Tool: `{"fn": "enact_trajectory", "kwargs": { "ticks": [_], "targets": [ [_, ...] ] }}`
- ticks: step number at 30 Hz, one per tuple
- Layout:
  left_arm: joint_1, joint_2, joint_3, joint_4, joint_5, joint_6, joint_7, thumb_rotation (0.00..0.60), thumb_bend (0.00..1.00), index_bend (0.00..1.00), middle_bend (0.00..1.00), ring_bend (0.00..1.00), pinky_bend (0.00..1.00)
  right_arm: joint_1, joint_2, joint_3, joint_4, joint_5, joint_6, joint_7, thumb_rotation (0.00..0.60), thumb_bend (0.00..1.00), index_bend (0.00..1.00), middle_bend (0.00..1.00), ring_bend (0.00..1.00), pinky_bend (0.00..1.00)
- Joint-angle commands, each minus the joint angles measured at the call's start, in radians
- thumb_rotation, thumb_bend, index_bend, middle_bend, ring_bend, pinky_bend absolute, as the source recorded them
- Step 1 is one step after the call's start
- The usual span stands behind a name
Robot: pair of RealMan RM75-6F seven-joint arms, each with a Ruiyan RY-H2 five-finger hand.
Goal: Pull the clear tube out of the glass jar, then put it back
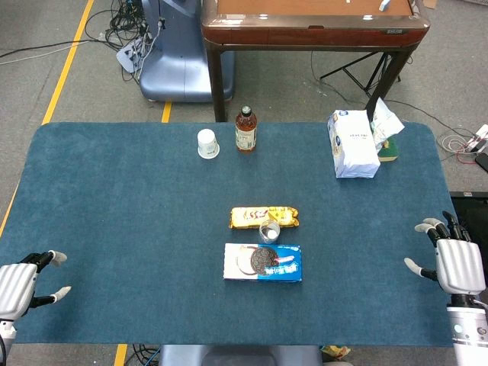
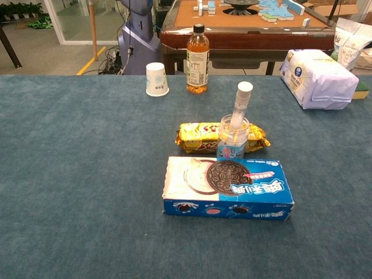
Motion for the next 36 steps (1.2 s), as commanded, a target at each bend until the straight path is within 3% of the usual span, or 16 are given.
{"fn": "enact_trajectory", "kwargs": {
  "ticks": [1,10,16,20,23,27,33,36],
  "targets": [
    [0.001,0.001,0.001,0.001,-0.004,-0.001,-0.004,0.600,0.14,0.39,0.46,0.39,0.60,0.004,-0.006,0.001,0.003,-0.002,-0.008,-0.003,0.600,0.00,0.36,0.28,0.09,0.21],
    [0.010,0.002,0.001,0.000,-0.026,-0.002,-0.003,0.600,0.14,0.39,0.46,0.39,0.60,0.038,-0.020,-0.014,0.013,-0.028,-0.097,0.065,0.600,0.00,0.38,0.28,0.09,0.21],
    [0.016,0.008,0.004,0.000,-0.014,0.012,-0.010,0.600,0.14,0.39,0.46,0.39,0.60,0.094,-0.015,0.008,-0.009,-0.025,-0.180,0.100,0.600,0.04,0.39,0.32,0.13,0.22],
    [0.019,0.011,0.005,-0.002,-0.012,0.016,-0.012,0.600,0.14,0.39,0.46,0.39,0.60,0.168,0.031,0.032,-0.102,0.008,-0.295,0.065,0.600,0.06,0.39,0.39,0.24,0.38],
    [0.020,0.012,0.004,-0.003,-0.014,0.016,-0.012,0.600,0.14,0.39,0.46,0.39,0.60,0.226,0.053,0.060,-0.159,0.045,-0.369,0.038,0.600,0.09,0.39,0.55,0.42,0.53],
    [0.022,0.014,0.003,-0.003,-0.017,0.018,-0.015,0.600,0.14,0.39,0.46,0.39,0.60,0.297,0.064,0.093,-0.224,0.111,-0.449,0.003,0.600,0.12,0.39,0.70,0.58,0.64],
    [0.028,0.024,0.003,-0.010,-0.013,0.029,-0.020,0.600,0.14,0.39,0.46,0.39,0.60,0.406,0.066,0.139,-0.295,0.258,-0.552,-0.048,0.600,0.29,0.43,0.88,0.75,0.79],
    [0.030,0.027,0.001,-0.009,-0.014,0.032,-0.029,0.600,0.14,0.39,0.46,0.39,0.60,0.466,0.061,0.156,-0.312,0.350,-0.608,-0.056,0.600,0.49,0.44,0.97,0.84,0.86]
  ]
}}
